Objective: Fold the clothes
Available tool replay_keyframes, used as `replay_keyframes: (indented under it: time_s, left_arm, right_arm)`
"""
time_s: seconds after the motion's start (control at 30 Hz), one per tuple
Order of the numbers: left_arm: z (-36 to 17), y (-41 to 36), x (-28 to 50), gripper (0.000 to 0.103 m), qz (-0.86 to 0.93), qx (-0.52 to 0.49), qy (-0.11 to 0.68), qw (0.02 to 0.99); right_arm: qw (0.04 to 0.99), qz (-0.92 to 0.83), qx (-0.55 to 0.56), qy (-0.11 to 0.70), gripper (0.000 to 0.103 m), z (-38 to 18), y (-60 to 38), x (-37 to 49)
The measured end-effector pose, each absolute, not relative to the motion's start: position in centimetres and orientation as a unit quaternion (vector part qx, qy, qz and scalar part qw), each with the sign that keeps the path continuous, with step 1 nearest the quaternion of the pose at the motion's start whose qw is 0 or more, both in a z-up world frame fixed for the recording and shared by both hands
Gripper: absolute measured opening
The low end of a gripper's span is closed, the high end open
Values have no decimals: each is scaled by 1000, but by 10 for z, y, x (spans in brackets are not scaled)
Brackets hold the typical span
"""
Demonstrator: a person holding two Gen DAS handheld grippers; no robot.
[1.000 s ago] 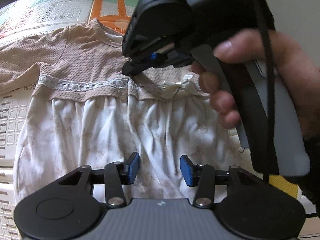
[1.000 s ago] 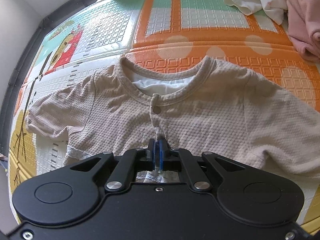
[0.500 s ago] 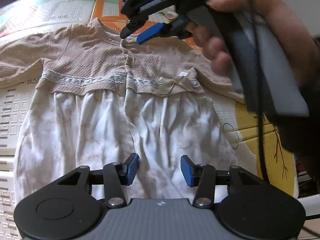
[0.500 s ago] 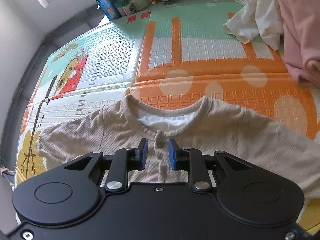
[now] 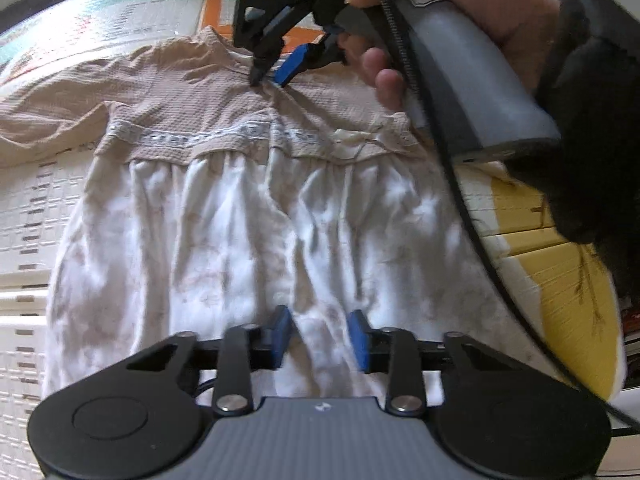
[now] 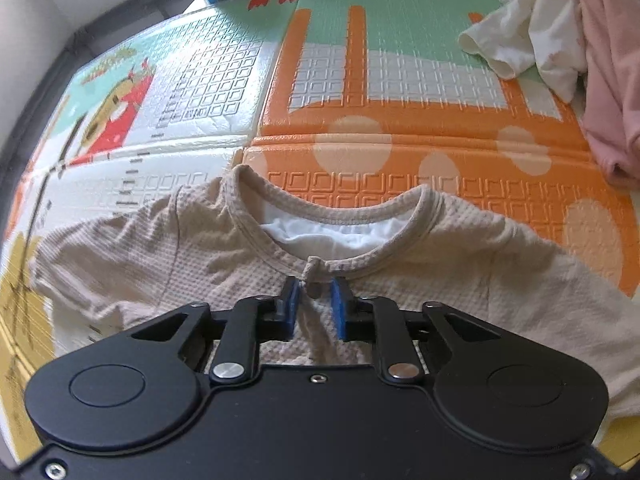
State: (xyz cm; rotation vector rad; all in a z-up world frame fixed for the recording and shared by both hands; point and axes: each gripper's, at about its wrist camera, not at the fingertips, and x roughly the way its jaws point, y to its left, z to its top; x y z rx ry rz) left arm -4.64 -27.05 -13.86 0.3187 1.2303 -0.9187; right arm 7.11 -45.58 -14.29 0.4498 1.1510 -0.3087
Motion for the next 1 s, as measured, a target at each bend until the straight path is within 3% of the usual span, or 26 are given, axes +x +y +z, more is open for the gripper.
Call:
replay_keyframes:
  time_s: [0.17,0.27,0.33,0.47,1.0]
  left_arm:
    - [-138,-268,-43,12,-406,133,564,707]
    - [-137,-270,-49,10,-405,149,559,708]
    - [-137,-271,-52,9,-405,155,560,706]
    - [-140,-270,-53,5,-404,155,571,697]
    - [-143,-262,-61,7,-403,159,563,704]
  right_arm:
    - [803,-147,213,537,10,-139,-458,72]
    - [806,-151,212,532,9,-135,-457,71]
    - [808,-154,210,528,0,-133,-458,72]
    - [808,-154,206,530,0,-131,-459,76]
    - [816,-144,195,525,5,-131,-454,77]
